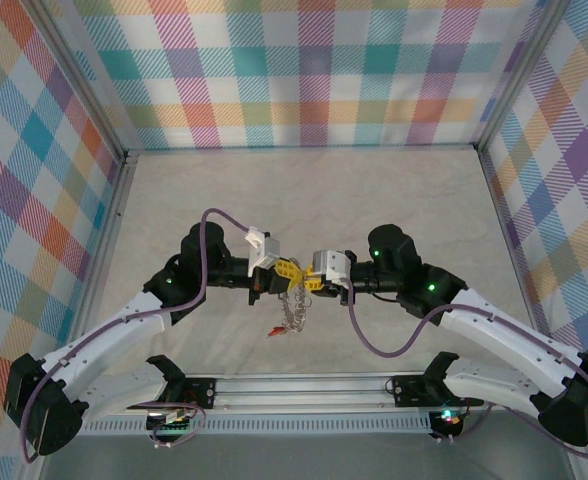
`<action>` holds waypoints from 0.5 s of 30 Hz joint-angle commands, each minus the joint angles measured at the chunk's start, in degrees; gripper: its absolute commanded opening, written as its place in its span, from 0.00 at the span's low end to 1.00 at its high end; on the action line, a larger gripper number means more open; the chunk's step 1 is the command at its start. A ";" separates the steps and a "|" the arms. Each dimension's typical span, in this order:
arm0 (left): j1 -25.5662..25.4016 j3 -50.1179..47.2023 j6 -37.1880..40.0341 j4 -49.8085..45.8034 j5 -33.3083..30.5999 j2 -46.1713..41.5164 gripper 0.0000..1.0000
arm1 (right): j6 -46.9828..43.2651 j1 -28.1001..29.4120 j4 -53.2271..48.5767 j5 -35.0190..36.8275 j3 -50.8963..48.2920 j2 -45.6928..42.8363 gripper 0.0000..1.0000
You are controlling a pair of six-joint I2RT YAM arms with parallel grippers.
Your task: Put the keys on the keyring
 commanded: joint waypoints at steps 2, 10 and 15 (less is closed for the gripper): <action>-1.44 -0.52 0.97 5.44 -1.74 0.37 0.00 | 0.90 1.68 6.61 -11.06 0.38 0.48 0.20; -1.75 -1.24 3.29 3.42 -2.12 -0.93 0.00 | 1.95 1.63 6.59 -10.69 0.30 0.79 0.22; -2.32 -1.79 5.30 2.86 -2.45 -1.58 0.00 | 2.86 1.63 6.36 -11.26 0.62 1.67 0.17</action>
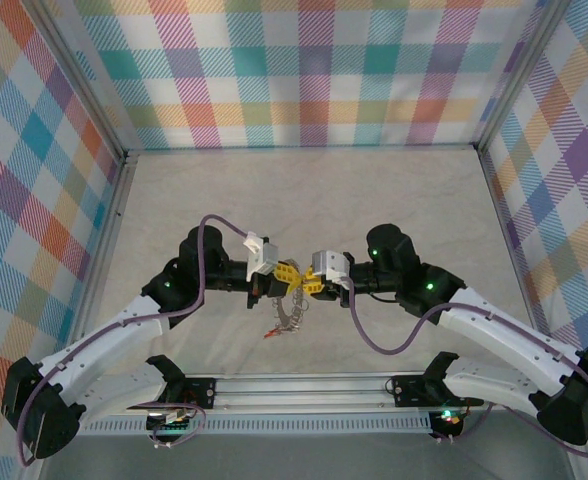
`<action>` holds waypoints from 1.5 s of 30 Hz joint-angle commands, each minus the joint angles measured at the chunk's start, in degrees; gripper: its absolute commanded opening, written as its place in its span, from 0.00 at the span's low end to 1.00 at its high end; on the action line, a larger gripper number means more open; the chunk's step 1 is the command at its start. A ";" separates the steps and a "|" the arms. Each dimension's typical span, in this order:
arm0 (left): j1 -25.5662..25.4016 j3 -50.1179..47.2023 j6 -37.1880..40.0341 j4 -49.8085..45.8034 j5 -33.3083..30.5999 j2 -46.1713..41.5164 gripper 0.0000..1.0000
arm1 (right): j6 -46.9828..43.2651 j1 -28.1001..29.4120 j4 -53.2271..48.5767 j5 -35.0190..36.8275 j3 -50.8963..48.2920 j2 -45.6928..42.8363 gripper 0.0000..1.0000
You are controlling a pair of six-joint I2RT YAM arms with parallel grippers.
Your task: Put the keys on the keyring
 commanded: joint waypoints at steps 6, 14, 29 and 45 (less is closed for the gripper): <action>-1.63 -0.52 3.33 1.88 -1.39 0.11 0.00 | 0.96 1.74 6.38 -8.18 1.33 1.85 0.14; -1.71 -0.35 6.77 -0.85 -1.23 0.85 0.00 | 1.95 1.30 6.44 -9.25 1.78 2.41 0.19; -3.03 1.03 13.29 -3.86 -3.60 3.24 0.10 | 1.28 -0.55 1.81 -9.56 3.15 4.64 0.00; -3.03 12.53 27.44 -24.77 -3.90 12.63 0.00 | -9.59 -1.51 -21.37 -2.19 13.82 8.54 0.00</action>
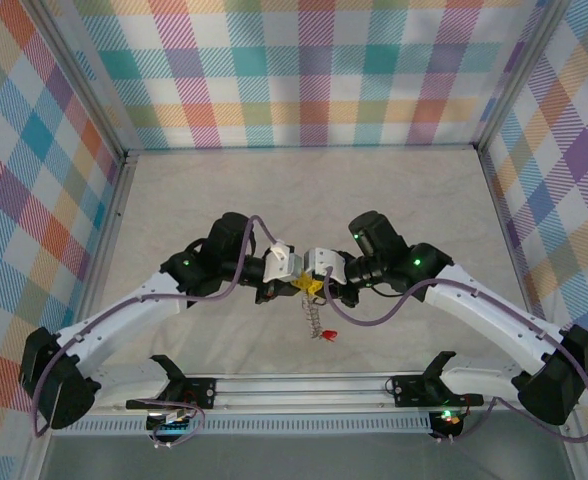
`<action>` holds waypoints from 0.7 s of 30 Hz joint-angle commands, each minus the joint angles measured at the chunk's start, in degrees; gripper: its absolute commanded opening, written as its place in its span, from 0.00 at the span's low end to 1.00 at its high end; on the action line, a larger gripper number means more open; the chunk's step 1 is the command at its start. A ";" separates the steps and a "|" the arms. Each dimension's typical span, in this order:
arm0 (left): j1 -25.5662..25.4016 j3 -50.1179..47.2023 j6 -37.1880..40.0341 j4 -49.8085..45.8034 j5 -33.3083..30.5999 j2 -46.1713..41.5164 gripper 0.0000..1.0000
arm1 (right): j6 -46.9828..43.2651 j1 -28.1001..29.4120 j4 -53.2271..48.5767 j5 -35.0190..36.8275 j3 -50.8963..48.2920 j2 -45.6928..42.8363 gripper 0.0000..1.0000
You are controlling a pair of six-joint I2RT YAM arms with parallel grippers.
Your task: Put the keys on the keyring
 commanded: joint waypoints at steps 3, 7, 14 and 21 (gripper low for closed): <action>-0.56 0.80 2.96 -3.41 -2.15 1.03 0.00 | -2.88 0.76 2.18 -3.66 2.69 -0.68 0.00; -0.56 1.23 3.84 -5.36 -4.59 0.55 0.00 | -1.52 0.20 3.88 -2.93 0.45 -2.35 0.00; -0.24 -0.43 -1.92 0.69 -2.73 -2.38 0.00 | 8.84 -4.58 17.09 -10.96 -9.66 -8.60 0.20; 0.71 -3.41 -8.55 11.11 1.69 -4.06 0.00 | 10.98 -5.30 20.58 -12.43 -12.49 -9.82 0.23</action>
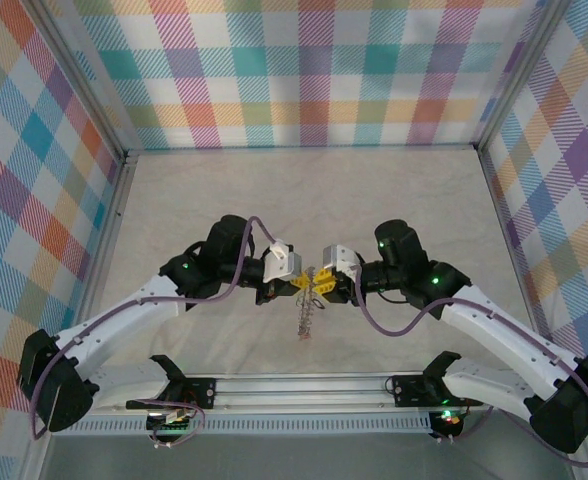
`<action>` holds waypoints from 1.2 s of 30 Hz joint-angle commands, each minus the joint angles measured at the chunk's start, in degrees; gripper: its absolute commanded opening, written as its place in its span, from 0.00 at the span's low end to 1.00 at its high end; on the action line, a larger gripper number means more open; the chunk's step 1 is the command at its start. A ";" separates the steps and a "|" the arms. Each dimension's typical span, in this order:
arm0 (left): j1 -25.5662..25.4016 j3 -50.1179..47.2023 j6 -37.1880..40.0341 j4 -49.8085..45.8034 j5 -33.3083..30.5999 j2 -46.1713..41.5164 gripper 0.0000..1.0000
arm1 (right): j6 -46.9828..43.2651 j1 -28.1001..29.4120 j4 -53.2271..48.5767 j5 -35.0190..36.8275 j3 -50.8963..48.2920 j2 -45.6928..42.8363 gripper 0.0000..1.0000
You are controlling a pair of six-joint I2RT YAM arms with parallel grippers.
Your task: Put the keys on the keyring
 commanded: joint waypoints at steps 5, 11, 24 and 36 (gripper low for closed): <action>0.81 -2.57 -7.19 12.02 6.50 -1.99 0.00 | 1.05 -0.17 3.22 -2.03 -0.81 -0.45 0.26; 0.87 -5.29 -12.30 18.83 4.32 -3.11 0.00 | 1.50 -0.14 4.48 -1.80 -1.86 -0.37 0.24; 0.93 -9.50 -18.40 28.60 1.73 -4.60 0.00 | 6.63 -0.13 12.04 -4.65 -3.85 -0.21 0.22; 0.91 -11.25 -21.62 32.98 1.60 -4.48 0.00 | 9.32 -0.12 14.30 -2.09 -3.16 1.98 0.01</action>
